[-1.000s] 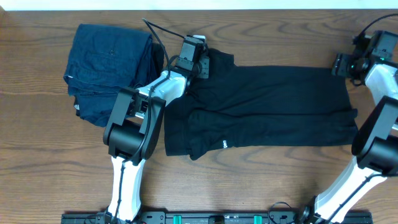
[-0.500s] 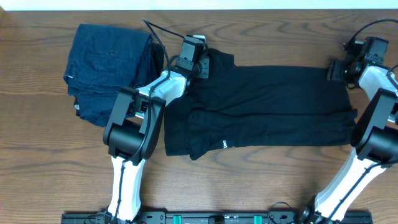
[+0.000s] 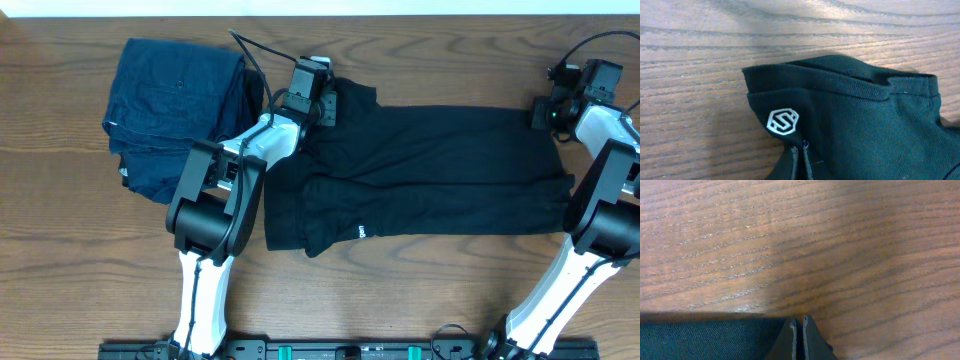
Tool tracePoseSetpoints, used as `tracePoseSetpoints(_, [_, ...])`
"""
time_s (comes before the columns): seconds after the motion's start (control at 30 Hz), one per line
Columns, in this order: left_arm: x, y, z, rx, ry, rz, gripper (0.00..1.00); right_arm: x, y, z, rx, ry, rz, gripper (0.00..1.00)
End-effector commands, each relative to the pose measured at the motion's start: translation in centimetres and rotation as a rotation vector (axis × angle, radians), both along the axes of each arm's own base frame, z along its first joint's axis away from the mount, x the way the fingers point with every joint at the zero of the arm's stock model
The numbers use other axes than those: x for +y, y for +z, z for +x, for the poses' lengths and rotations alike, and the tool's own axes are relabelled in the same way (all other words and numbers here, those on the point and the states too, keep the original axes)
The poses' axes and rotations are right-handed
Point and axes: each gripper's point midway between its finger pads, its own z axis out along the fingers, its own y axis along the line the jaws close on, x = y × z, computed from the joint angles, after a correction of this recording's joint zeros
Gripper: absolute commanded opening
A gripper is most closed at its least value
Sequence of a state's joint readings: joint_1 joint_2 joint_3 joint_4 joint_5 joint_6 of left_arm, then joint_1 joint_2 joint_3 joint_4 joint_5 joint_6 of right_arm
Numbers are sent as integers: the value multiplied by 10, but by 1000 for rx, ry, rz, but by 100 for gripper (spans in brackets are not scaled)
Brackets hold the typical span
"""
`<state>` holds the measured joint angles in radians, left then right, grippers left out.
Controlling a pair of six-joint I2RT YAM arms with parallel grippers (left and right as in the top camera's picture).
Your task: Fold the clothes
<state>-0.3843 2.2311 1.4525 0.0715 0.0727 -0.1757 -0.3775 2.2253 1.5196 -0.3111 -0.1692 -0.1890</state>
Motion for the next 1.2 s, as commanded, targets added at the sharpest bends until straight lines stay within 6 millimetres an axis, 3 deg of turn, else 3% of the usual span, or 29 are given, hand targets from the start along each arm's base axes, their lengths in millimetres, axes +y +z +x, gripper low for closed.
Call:
tracePoseSetpoints(0.0, [-4, 33, 4, -66, -52, 1, 6, 1, -12, 0, 11, 12, 18, 1])
tracePoseSetpoints(0.23, [-7, 93, -6, -115, -85, -32, 6, 18, 36, 5, -78, 77, 112, 1])
tracePoseSetpoints(0.37, [-1, 118, -19, -114, -100, -14, 6, 17, 61, -10, -64, 64, 125, 1])
tracePoseSetpoints(0.53, [2, 138, -46, -52, -133, -21, 6, 16, 90, -43, -7, 32, 162, 1])
tracePoseSetpoints(0.7, [5, 141, -85, 76, -180, -34, 6, 25, 117, -80, 65, 3, 205, 1])
tracePoseSetpoints(0.87, [17, 135, -127, 239, -162, -11, 6, 31, 129, -122, 181, -146, 292, 1])
tracePoseSetpoints(1.03, [17, 111, -177, 458, -127, 24, 6, 22, 110, -165, 365, -332, 266, 1])
tracePoseSetpoints(1.17, [7, 99, -208, 537, -177, 72, 6, 2, 84, -182, 412, -473, 169, 1])
